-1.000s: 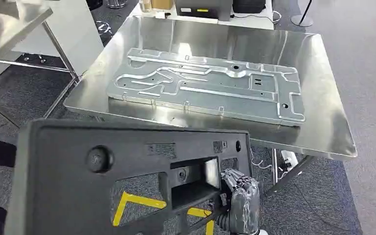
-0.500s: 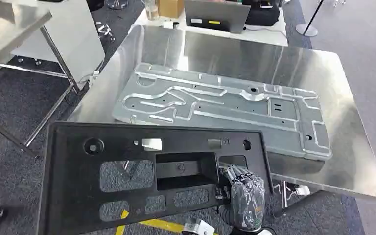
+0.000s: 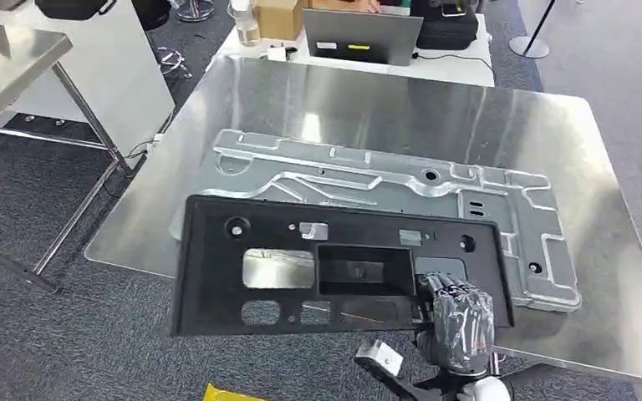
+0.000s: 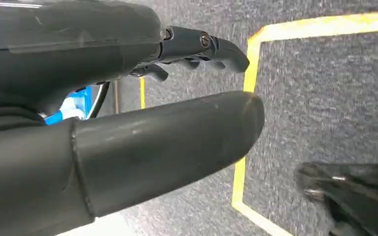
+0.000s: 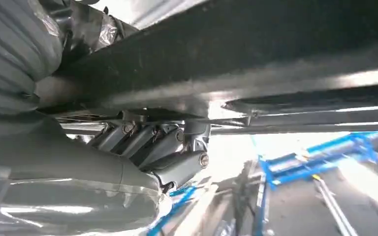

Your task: Take the parts from the cabinet and place them on the table.

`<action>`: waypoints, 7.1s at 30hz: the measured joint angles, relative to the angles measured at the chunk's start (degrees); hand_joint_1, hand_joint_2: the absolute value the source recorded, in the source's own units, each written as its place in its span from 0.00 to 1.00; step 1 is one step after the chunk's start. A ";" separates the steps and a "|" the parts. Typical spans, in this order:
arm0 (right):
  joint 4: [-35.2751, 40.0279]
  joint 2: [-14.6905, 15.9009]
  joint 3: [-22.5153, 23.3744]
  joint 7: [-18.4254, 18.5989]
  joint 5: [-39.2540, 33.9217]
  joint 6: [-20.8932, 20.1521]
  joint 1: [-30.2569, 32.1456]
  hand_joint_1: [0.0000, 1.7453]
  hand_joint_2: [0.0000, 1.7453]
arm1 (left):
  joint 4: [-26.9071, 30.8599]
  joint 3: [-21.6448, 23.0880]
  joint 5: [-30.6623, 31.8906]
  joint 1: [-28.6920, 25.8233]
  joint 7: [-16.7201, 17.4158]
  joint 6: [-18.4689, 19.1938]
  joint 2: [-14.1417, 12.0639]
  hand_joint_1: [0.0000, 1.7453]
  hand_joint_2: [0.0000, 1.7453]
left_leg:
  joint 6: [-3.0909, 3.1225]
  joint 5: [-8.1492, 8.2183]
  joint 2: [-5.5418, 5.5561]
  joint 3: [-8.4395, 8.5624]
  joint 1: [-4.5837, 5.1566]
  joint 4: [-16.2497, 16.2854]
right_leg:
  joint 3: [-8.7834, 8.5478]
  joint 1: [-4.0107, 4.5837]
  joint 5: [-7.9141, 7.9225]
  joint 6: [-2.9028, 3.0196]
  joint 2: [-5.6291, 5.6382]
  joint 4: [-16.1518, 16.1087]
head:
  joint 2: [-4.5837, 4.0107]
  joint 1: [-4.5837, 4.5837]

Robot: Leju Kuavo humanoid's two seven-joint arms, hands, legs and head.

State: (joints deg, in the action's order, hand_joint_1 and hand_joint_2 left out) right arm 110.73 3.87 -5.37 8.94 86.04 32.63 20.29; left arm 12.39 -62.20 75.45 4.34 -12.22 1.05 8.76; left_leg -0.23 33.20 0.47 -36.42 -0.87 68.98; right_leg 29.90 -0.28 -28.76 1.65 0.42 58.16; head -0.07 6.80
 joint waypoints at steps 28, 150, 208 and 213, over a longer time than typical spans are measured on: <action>-27.96 12.94 20.93 -9.22 -7.07 -9.22 -21.98 1.00 1.00 | 0.00 0.68 2.71 0.71 -0.31 1.53 -0.79 0.00 0.00 | 0.18 1.42 -0.10 -5.22 0.47 7.80 | 2.40 -0.81 1.42 -1.08 -0.20 0.26 | 0.00 0.02; -26.21 -13.08 -4.82 -38.39 -58.44 -12.33 -0.85 0.00 0.00 | -0.24 -6.86 -4.44 0.09 0.37 0.22 -0.13 0.00 0.00 | -0.65 2.80 -0.85 -2.62 0.07 4.69 | 0.73 0.33 1.91 0.36 -1.64 -2.42 | 0.00 -0.04; -96.74 -15.76 68.86 -8.32 -32.25 -12.63 -22.69 0.00 0.00 | -0.26 -8.85 -3.98 -0.33 -0.52 -1.88 -0.52 0.00 0.00 | -0.31 -3.86 1.96 1.92 0.18 -7.14 | -0.03 -0.85 -0.23 -0.44 0.80 -0.64 | 0.00 -0.04; -96.76 -15.76 68.86 -8.19 -32.25 -12.70 -22.36 0.00 0.00 | -0.26 -8.87 -3.98 -0.36 -0.50 -1.88 -0.61 0.00 0.00 | -0.51 -0.28 -0.01 -2.77 0.11 4.35 | 0.25 -0.04 -0.35 0.00 -3.73 -0.54 | 0.00 -0.04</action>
State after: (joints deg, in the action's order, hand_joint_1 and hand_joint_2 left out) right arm 13.97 -11.89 63.49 0.74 53.79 19.93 -2.07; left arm 12.13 -71.08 71.47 3.98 -12.72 -0.83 8.15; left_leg -0.74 32.92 0.46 -39.18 -0.76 73.33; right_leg 30.15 -0.33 -29.11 1.65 -3.32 57.62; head -0.07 6.75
